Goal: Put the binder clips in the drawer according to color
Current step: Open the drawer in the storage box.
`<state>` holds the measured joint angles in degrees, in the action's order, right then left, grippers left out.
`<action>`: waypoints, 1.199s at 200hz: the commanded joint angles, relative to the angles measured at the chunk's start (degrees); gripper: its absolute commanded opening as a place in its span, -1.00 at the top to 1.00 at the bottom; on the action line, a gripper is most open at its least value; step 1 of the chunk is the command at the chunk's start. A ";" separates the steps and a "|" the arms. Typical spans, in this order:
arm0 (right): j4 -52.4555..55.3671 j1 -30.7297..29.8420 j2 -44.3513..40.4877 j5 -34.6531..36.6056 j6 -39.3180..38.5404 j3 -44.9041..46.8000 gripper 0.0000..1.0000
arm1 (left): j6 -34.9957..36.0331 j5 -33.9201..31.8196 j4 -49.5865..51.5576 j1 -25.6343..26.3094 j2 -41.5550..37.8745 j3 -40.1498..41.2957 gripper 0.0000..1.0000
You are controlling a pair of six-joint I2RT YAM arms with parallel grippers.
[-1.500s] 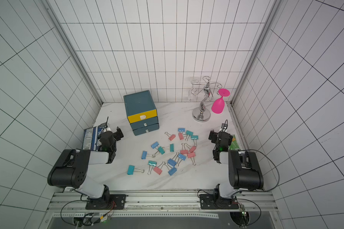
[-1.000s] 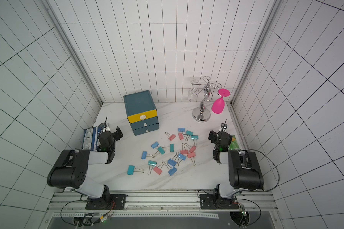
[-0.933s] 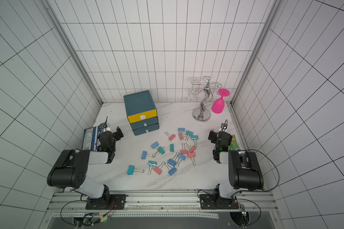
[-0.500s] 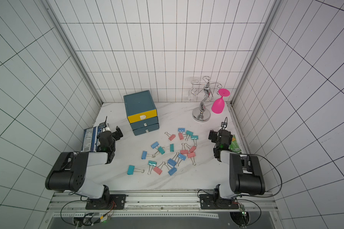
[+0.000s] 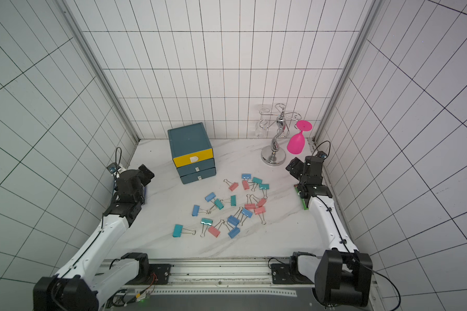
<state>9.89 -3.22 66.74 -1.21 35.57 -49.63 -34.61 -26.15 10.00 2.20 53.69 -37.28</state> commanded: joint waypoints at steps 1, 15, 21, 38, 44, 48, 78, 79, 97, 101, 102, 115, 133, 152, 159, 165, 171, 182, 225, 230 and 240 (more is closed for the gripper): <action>8.01 -4.10 -2.75 -8.58 7.64 -1.70 -0.67 | -9.80 8.01 14.50 0.09 -5.91 0.30 -0.79; 8.18 -6.74 -3.83 -10.84 8.74 -1.87 -0.56 | -12.64 13.35 16.45 0.09 -9.82 1.47 -0.70; 8.36 -8.23 -4.34 -11.09 9.38 -1.96 -0.53 | -14.04 15.08 17.74 0.09 -11.17 1.67 -0.67; 7.96 -12.54 -5.20 -11.03 11.96 -1.46 -0.41 | -16.40 20.02 21.51 0.04 -13.68 1.10 -0.60; 7.37 -14.16 -5.25 -10.94 13.03 -1.10 -0.37 | -16.85 21.83 22.76 0.09 -14.31 0.63 -0.59; 6.88 -15.27 -5.18 -10.92 13.28 -0.88 -0.35 | -17.13 22.98 23.60 0.09 -14.60 0.30 -0.59; 2.34 -23.95 -2.66 -9.60 18.61 -0.79 -0.29 | -19.34 31.31 26.86 0.09 -16.45 -1.85 -0.54; 2.16 -24.20 -2.53 -9.55 18.68 -0.85 -0.29 | -19.43 31.54 26.88 0.09 -16.48 -1.89 -0.54; 0.66 -29.88 1.14 -7.70 18.21 -3.46 -0.31 | -21.73 36.63 27.65 0.13 -16.90 -2.19 -0.53; 0.66 -31.02 2.23 -7.37 17.86 -4.33 -0.31 | -22.08 37.75 27.70 0.17 -16.95 -2.24 -0.53; 0.61 -31.26 2.55 -7.34 17.78 -4.56 -0.31 | -22.17 38.02 27.70 0.22 -16.91 -2.26 -0.53; 0.43 -34.59 6.40 -6.98 16.85 -7.81 -0.31 | -23.74 41.22 27.53 0.26 -16.77 -1.88 -0.53; -0.19 -38.52 12.08 -6.87 15.38 -12.65 -0.33 | -25.30 45.38 27.47 0.35 -16.45 -1.79 -0.53; -0.50 -41.46 18.01 -7.43 13.91 -18.31 -0.35 | -26.23 48.43 27.35 0.44 -16.88 -2.06 -0.53; -0.98 -42.26 20.16 -7.83 13.91 -20.21 -0.36 | -26.56 49.23 27.27 0.44 -17.20 -2.06 -0.53; -1.47 -42.83 21.94 -8.15 13.90 -21.79 -0.37 | -26.73 49.81 27.26 0.51 -17.58 -2.10 -0.53; -2.10 -43.16 23.63 -8.67 13.91 -23.13 -0.37 | -26.87 50.25 27.33 0.52 -17.93 -2.14 -0.53; -3.60 -43.77 26.61 -9.72 13.91 -25.41 -0.38 | -27.15 50.65 27.60 0.51 -18.73 -2.16 -0.54; -14.36 -44.41 35.87 -14.84 15.04 -30.07 -0.43 | -27.80 50.71 28.14 0.33 -21.87 -1.46 -0.56; -15.73 -44.41 36.49 -15.03 15.52 -30.13 -0.44 | -27.79 50.39 28.12 0.35 -22.25 -1.40 -0.56; -17.91 -44.41 37.77 -15.13 16.02 -30.52 -0.45 | -27.39 49.85 28.30 0.18 -23.06 -1.39 -0.56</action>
<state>-0.19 -47.33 101.84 -14.11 50.61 -78.32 -62.13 23.75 37.58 2.57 32.53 -37.60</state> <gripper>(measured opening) 0.719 0.779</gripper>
